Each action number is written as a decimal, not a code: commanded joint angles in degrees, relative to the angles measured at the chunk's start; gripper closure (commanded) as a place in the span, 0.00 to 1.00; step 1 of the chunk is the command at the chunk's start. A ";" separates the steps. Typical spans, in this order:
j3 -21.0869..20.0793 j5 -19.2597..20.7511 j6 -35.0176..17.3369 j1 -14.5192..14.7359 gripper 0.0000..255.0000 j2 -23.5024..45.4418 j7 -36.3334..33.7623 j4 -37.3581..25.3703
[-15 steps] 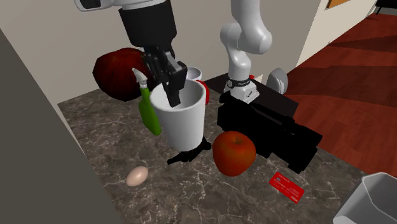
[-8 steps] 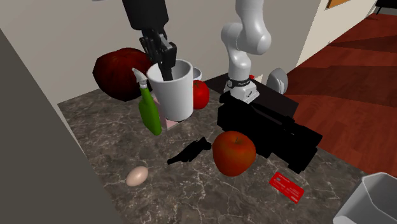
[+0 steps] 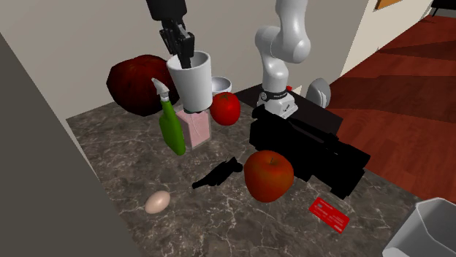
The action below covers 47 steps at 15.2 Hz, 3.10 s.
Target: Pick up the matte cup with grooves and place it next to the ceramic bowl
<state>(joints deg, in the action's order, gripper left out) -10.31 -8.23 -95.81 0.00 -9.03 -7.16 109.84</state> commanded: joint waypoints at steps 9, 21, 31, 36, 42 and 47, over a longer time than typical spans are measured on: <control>8.40 2.38 1.74 -5.40 1.00 -9.23 13.34 8.98; 10.76 3.50 -4.69 -6.91 1.00 -10.45 17.44 16.96; 10.26 3.14 -12.55 -7.34 1.00 -8.93 18.16 23.33; 6.93 2.02 -16.48 -10.81 1.00 -7.69 19.31 26.07; -0.71 -0.24 -21.16 -18.56 1.00 -5.93 21.37 28.95; -3.40 -24.76 -16.50 -20.37 0.00 -5.26 15.76 25.62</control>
<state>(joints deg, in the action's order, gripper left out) -13.18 -34.31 -113.38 -20.23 -14.58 12.22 136.49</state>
